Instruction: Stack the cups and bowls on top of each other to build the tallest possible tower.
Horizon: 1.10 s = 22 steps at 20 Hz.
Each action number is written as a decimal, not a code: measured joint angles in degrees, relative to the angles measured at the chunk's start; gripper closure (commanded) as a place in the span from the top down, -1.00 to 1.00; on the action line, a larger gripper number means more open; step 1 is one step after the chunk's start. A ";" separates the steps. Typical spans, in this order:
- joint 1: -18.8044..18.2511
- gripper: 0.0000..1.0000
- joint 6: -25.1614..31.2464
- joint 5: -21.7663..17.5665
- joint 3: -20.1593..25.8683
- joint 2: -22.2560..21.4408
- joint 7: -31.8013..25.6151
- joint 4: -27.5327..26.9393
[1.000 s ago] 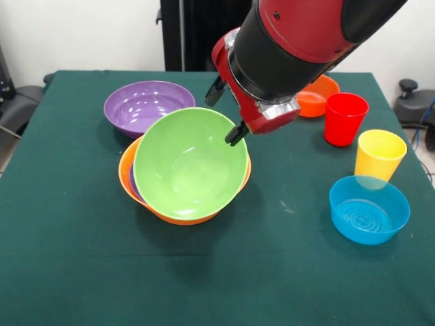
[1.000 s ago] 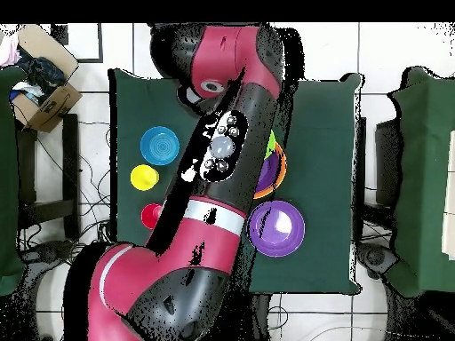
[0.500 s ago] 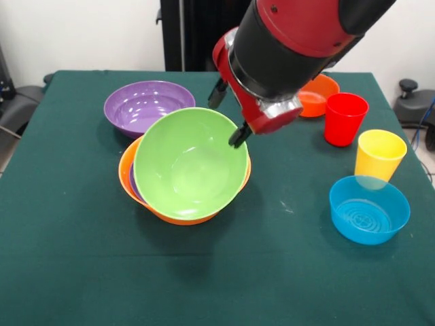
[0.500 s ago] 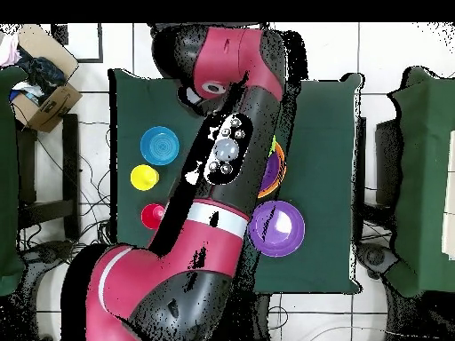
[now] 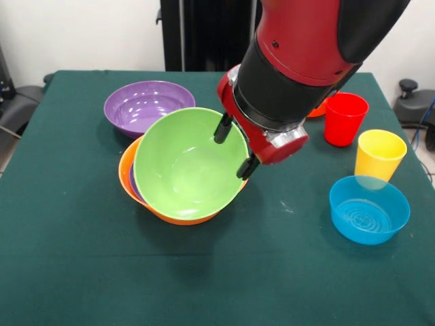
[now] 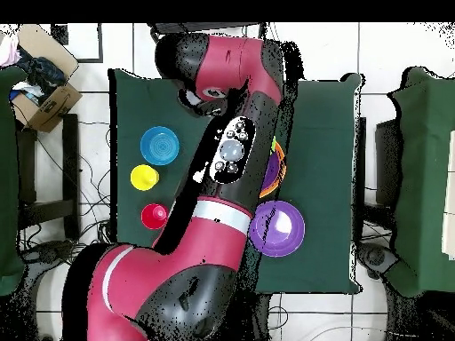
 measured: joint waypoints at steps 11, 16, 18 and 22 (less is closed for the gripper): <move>0.01 1.00 -0.02 -0.02 1.70 -0.55 0.00 1.29; 0.00 1.00 -0.73 -0.02 2.49 -0.55 0.00 3.06; -0.01 1.00 -1.42 -0.02 2.74 -0.55 0.00 3.69; -0.01 1.00 -4.00 -0.04 3.47 -0.45 0.00 5.08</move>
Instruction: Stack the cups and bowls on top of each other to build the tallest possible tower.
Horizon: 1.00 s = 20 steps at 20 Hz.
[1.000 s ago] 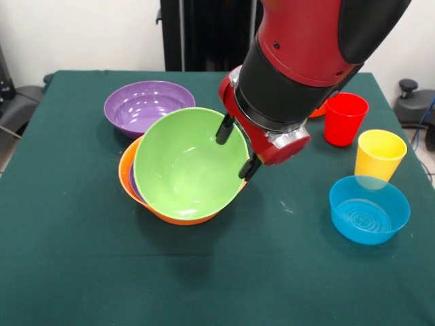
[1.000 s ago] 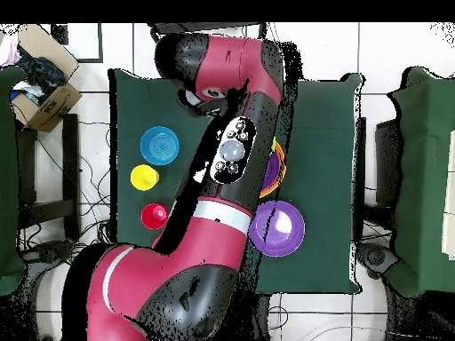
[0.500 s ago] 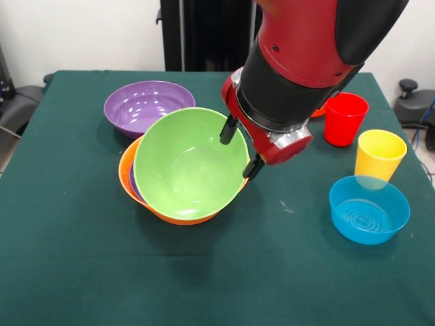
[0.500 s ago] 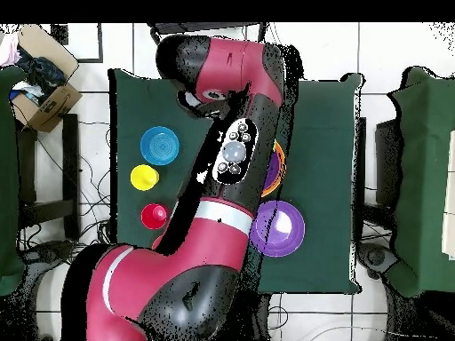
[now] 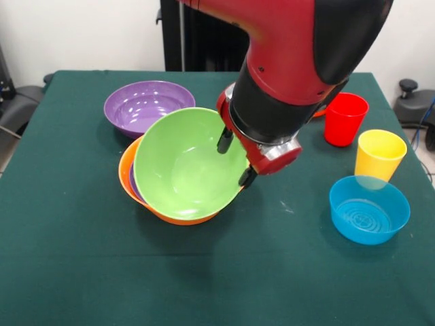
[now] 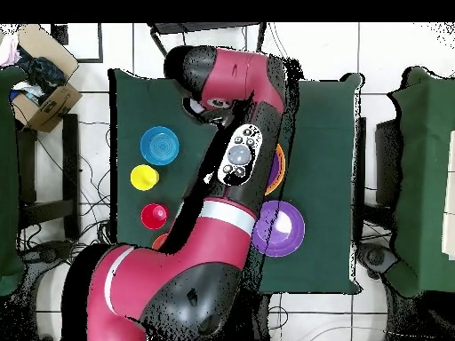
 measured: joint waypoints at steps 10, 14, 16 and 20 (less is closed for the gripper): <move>0.01 1.00 -2.57 0.01 1.43 0.12 0.00 1.43; 0.01 1.00 -2.57 0.00 1.81 0.12 0.00 1.54; 0.00 1.00 -2.57 0.00 1.95 0.12 0.00 1.56; 0.00 1.00 -2.57 0.01 2.17 0.09 0.00 1.71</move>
